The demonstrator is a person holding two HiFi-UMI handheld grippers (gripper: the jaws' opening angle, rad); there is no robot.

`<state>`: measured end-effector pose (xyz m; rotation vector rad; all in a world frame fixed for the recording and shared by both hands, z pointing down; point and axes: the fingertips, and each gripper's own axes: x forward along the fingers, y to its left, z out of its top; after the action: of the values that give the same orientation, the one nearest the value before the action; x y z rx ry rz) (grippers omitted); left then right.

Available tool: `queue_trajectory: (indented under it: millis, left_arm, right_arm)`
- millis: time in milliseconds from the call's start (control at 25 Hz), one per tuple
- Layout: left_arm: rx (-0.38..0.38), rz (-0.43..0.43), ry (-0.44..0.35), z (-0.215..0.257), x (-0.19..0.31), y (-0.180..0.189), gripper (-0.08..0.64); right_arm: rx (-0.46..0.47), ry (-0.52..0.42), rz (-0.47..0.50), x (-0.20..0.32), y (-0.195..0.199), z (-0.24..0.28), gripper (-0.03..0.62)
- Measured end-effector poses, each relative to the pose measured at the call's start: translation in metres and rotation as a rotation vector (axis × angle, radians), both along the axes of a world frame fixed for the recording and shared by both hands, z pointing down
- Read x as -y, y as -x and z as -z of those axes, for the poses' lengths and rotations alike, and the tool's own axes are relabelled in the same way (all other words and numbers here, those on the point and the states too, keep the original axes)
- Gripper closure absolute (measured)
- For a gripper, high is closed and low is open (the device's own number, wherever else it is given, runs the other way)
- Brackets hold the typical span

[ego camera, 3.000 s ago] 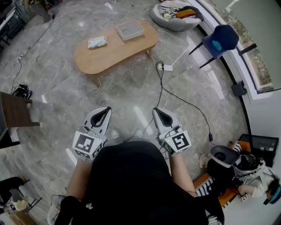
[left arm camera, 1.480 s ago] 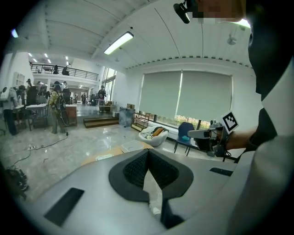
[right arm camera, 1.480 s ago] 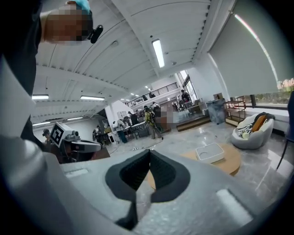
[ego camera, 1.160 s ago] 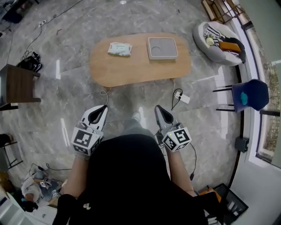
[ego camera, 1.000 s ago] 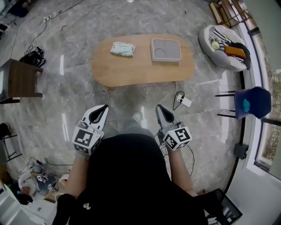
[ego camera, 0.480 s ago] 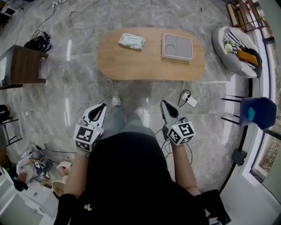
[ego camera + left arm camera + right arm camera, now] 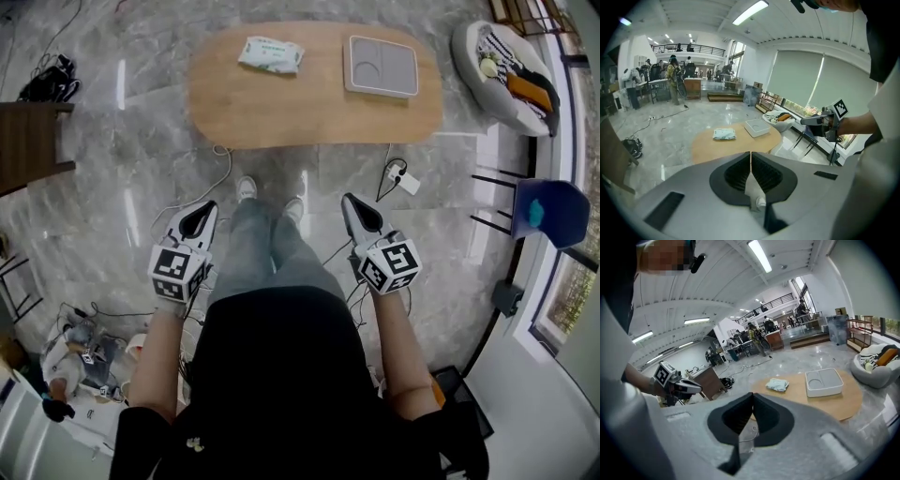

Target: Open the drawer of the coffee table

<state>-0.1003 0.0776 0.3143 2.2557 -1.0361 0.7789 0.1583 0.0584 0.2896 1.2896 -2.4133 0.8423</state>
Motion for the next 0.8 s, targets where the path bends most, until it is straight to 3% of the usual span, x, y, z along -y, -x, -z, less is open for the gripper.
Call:
queue_trajectory:
  millis: [160, 360, 520, 720, 800]
  left_arm:
    - [0.001, 0.046, 0.044, -0.042, 0.009, 0.020, 0.548]
    - [0.021, 0.045, 0.069, -0.097, 0.016, 0.039, 0.544]
    - [0.036, 0.061, 0.098, -0.141, 0.027, 0.052, 0.466]
    - [0.040, 0.059, 0.119, -0.206, 0.033, 0.060, 0.428]
    - [0.045, 0.046, 0.130, -0.231, 0.033, 0.061, 0.409]
  right_arm:
    - [-0.037, 0.044, 0.011, 0.007, 0.014, -0.033, 0.592]
    - [-0.089, 0.101, 0.023, 0.016, 0.016, -0.079, 0.592]
    - [-0.128, 0.131, 0.038, 0.029, 0.016, -0.117, 0.592]
    - [-0.159, 0.156, 0.032, 0.045, 0.014, -0.163, 0.592]
    - [-0.166, 0.167, 0.028, 0.050, 0.014, -0.184, 0.546]
